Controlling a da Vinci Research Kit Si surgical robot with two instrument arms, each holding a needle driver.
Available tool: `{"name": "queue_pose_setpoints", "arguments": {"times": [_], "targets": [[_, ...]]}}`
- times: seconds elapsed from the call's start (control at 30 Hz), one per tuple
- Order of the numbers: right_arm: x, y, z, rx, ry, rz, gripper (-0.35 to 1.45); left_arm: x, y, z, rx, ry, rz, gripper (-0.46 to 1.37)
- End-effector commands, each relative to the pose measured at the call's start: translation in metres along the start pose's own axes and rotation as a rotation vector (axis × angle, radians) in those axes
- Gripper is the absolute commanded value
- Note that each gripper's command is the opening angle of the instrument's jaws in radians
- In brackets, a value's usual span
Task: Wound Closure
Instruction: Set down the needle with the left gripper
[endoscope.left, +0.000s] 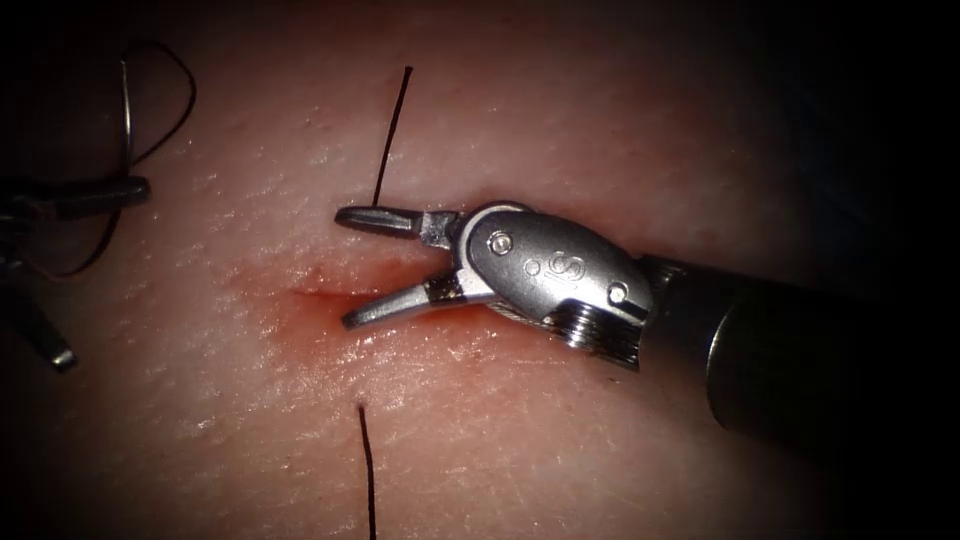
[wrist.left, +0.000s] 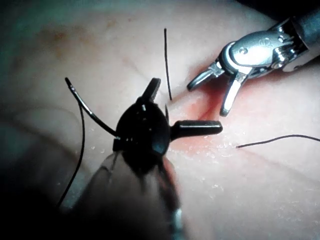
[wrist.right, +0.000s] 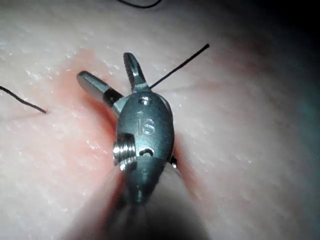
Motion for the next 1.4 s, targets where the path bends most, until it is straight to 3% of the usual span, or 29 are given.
{"name": "queue_pose_setpoints", "arguments": {"times": [0.03, 0.23, 0.4, 0.5, 0.67, 0.77, 0.8, 1.07, 1.27, 1.33, 1.4], "targets": [[0.0000, 0.0000, 0.0000, 0.002, 0.000, -0.001, 0.99, -0.0003, -0.0007, -0.0003, 0.063, 0.007, 0.024, 1.13], [0.0000, 0.0000, 0.0002, 0.000, -0.001, -0.001, 0.99, -0.0012, -0.0032, -0.0005, 0.249, -0.059, 0.136, 1.20], [0.0000, -0.0001, 0.0003, 0.000, 0.000, -0.002, 1.00, -0.0028, -0.0058, -0.0005, 0.358, -0.148, 0.176, 1.28], [-0.0001, -0.0002, 0.0003, 0.000, 0.000, -0.009, 0.99, -0.0042, -0.0074, 0.0000, 0.425, -0.176, 0.196, 1.19], [0.0000, -0.0001, 0.0007, -0.006, -0.002, -0.008, 0.92, -0.0062, -0.0085, 0.0010, 0.447, -0.213, 0.215, 1.22], [0.0002, 0.0007, 0.0017, -0.019, -0.005, 0.001, 0.62, -0.0075, -0.0081, 0.0010, 0.440, -0.242, 0.208, 1.27], [0.0002, 0.0008, 0.0018, -0.021, -0.005, 0.002, 0.60, -0.0076, -0.0080, 0.0009, 0.441, -0.241, 0.203, 1.26], [0.0006, 0.0034, 0.0044, -0.051, -0.010, 0.026, 0.85, -0.0116, -0.0042, 0.0002, 0.495, -0.245, 0.192, 1.19], [0.0010, 0.0033, 0.0047, -0.037, -0.005, 0.026, 0.85, -0.0155, -0.0015, 0.0001, 0.486, -0.309, 0.144, 1.28], [0.0011, 0.0031, 0.0045, -0.034, -0.004, 0.024, 0.84, -0.0167, -0.0006, -0.0002, 0.494, -0.348, 0.121, 1.33], [0.0011, 0.0029, 0.0042, -0.029, -0.003, 0.023, 0.82, -0.0183, 0.0006, -0.0009, 0.504, -0.456, 0.059, 1.36]]}}
